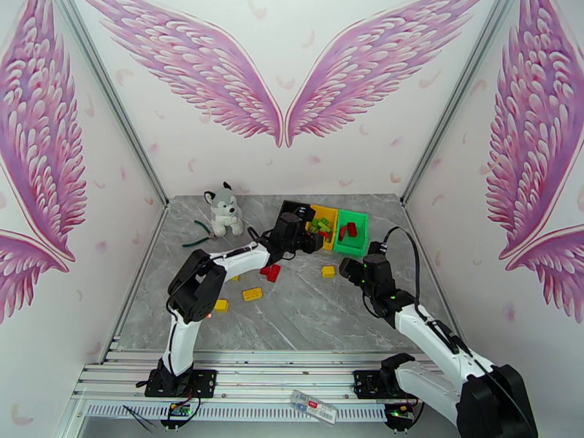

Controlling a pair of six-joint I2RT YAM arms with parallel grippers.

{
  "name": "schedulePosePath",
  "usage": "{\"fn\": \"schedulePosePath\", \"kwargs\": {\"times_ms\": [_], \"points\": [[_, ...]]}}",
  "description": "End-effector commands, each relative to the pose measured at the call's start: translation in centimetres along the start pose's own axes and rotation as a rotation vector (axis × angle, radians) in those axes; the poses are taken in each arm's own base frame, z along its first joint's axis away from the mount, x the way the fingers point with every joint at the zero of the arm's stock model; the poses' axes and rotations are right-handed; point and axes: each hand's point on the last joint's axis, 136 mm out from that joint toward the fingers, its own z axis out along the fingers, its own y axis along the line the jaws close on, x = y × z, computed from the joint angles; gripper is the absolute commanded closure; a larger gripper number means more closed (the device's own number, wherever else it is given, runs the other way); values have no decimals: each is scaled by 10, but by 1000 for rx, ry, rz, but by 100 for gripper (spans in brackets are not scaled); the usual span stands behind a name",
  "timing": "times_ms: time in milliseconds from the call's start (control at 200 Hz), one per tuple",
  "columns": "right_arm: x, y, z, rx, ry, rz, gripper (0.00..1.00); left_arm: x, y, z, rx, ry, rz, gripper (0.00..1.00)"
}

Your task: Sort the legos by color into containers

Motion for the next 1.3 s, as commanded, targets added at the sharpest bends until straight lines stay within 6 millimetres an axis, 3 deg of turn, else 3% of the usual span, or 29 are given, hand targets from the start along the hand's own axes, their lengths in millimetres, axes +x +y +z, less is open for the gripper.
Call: {"fn": "schedulePosePath", "kwargs": {"times_ms": [0, 365, 485, 555, 600, 690, 980, 1300], "points": [[3, -18, -11, 49, -24, 37, 20, -17, -33, 18, 152, -32, -18, 81], [10, -30, -34, 50, -44, 47, 20, -42, -53, 77, 283, -81, -64, 77], [9, -31, -39, 45, -51, 43, 19, -52, -50, 86, 252, -117, -53, 67], [10, -31, -40, 43, -50, 41, 18, -58, -49, 87, 240, -140, -45, 53], [10, -31, -40, 43, -50, 39, 18, -62, -51, 86, 238, -152, -36, 44], [11, -31, -39, 43, -45, 39, 17, -69, -57, 82, 239, -167, -11, 36], [13, -25, -35, 5, -46, 32, 15, -72, -72, 53, 195, -199, 73, 35], [19, -28, -10, 62, -3, 8, 13, -47, -33, -6, -73, -247, 135, 34]]}}
